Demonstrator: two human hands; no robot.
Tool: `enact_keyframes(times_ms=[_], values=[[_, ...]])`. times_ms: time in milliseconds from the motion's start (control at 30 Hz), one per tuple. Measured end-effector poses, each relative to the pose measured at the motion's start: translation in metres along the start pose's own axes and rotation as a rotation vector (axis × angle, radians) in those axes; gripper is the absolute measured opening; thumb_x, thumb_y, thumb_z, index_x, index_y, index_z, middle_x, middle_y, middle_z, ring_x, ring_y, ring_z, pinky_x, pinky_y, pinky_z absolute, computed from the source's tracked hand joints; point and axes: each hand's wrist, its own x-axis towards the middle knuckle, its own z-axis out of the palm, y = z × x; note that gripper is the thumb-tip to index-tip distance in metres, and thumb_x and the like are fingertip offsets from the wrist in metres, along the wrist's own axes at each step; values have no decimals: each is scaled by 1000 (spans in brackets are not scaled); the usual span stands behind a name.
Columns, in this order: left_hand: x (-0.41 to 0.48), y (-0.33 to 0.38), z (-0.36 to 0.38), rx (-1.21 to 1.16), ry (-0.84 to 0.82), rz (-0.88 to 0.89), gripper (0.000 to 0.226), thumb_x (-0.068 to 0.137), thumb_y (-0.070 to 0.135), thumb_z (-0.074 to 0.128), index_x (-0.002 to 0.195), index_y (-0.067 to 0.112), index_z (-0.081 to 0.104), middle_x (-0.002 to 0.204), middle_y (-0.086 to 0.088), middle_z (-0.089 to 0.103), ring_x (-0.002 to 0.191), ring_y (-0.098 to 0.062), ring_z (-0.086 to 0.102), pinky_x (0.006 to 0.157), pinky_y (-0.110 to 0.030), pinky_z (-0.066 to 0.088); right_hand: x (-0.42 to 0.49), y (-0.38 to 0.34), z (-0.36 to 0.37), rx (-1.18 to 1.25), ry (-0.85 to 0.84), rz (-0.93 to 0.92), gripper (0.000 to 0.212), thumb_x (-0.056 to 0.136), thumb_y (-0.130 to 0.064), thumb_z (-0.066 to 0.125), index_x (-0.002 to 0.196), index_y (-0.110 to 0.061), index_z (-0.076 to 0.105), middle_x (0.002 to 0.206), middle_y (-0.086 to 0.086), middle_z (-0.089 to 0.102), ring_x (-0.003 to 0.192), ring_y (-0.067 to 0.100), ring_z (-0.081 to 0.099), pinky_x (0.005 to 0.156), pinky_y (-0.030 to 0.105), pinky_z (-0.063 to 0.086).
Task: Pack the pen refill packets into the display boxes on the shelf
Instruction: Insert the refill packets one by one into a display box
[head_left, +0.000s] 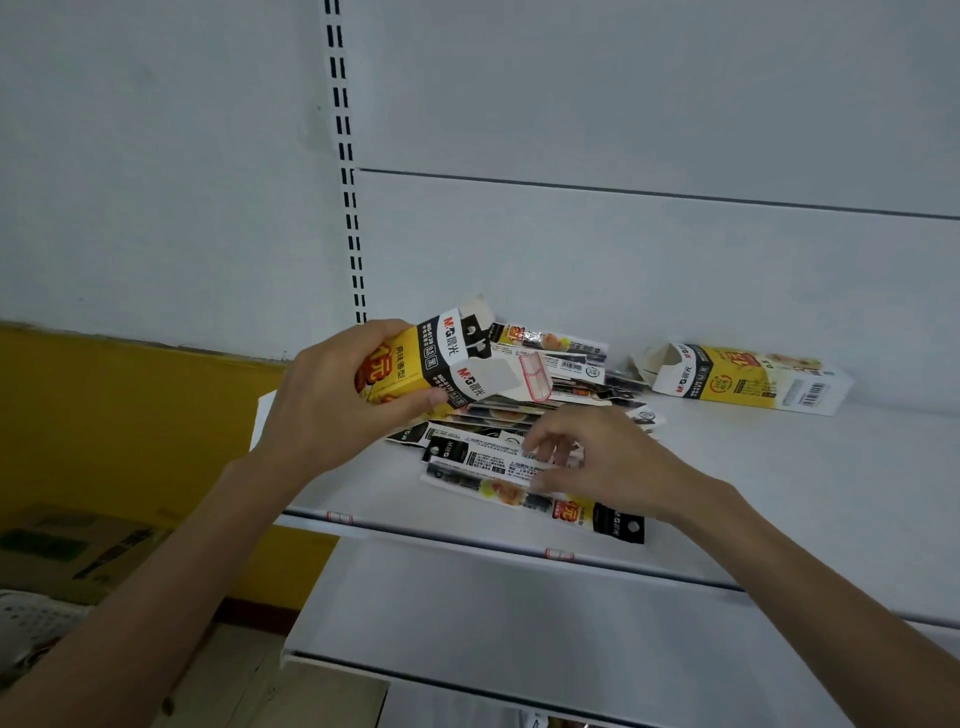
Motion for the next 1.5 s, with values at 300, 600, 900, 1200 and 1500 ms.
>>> enact_keyframes(times_ms=[300, 600, 900, 1200, 1500], values=[[-1, 0, -3, -26, -22, -29, 74, 60, 70, 53, 115, 20, 58, 92, 13, 57, 80, -5, 56, 64, -17, 45, 4, 5, -19, -29, 50, 73, 10, 75, -17, 72, 82, -23, 67, 75, -16, 57, 70, 1, 51, 63, 16, 40], [1, 0, -3, -30, 7, -84, 73, 59, 63, 63, 116, 19, 58, 94, 12, 57, 85, -6, 54, 66, -11, 40, 11, 1, -15, -7, -3, 32, 3, 79, -21, 69, 82, -19, 67, 96, -4, 67, 88, 8, 59, 75, 20, 46], [2, 1, -6, -60, -2, -94, 69, 59, 63, 63, 116, 24, 56, 89, 24, 51, 80, 10, 52, 63, -7, 40, 18, 2, -8, -139, -5, -105, 7, 80, -28, 67, 84, -25, 63, 97, -7, 64, 91, 11, 57, 82, 35, 49], [2, 1, -3, -31, -29, -62, 71, 60, 64, 62, 117, 21, 57, 91, 18, 54, 80, 6, 53, 63, -10, 41, 17, 7, -8, -276, 90, -102, 14, 84, -27, 62, 97, -24, 65, 101, -8, 65, 93, 11, 55, 77, 26, 43], [3, 4, -2, 0, -33, -34, 69, 60, 63, 63, 114, 19, 59, 89, 19, 53, 77, 8, 51, 62, -9, 38, 12, 20, -5, -415, 300, -166, 16, 84, -16, 64, 99, -12, 70, 95, 6, 73, 87, 26, 67, 73, 39, 55]])
